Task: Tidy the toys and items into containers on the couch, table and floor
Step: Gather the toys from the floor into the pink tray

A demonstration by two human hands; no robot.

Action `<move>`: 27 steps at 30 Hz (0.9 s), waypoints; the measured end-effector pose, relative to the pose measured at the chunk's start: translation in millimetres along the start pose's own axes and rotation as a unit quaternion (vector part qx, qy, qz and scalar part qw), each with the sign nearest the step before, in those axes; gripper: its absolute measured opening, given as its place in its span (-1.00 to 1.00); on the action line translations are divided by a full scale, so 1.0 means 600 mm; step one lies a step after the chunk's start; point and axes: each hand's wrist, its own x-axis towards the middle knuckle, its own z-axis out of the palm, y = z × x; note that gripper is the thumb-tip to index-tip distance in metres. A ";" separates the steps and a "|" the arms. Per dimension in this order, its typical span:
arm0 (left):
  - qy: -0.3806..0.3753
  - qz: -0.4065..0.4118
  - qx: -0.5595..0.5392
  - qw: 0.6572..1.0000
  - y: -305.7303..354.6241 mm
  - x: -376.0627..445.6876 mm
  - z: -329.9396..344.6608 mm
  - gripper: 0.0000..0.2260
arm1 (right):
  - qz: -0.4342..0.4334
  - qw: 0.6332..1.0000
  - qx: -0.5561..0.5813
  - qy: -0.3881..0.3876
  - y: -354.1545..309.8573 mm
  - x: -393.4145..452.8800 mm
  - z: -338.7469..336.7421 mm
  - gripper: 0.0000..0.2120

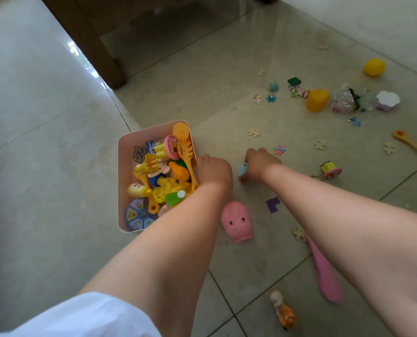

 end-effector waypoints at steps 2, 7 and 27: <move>-0.012 0.005 -0.035 0.999 0.003 -0.001 -0.004 -0.75 | 0.009 1.000 0.007 0.000 -0.001 -0.005 -0.002 -0.37; -0.063 0.015 -0.187 0.980 0.007 -0.011 -0.013 -0.72 | 0.003 0.999 0.046 -0.004 -0.020 -0.009 -0.032 -0.50; 0.156 -0.216 -0.215 0.940 -0.145 -0.070 -0.046 -0.66 | -0.088 0.978 0.185 0.027 -0.124 -0.016 -0.080 -0.74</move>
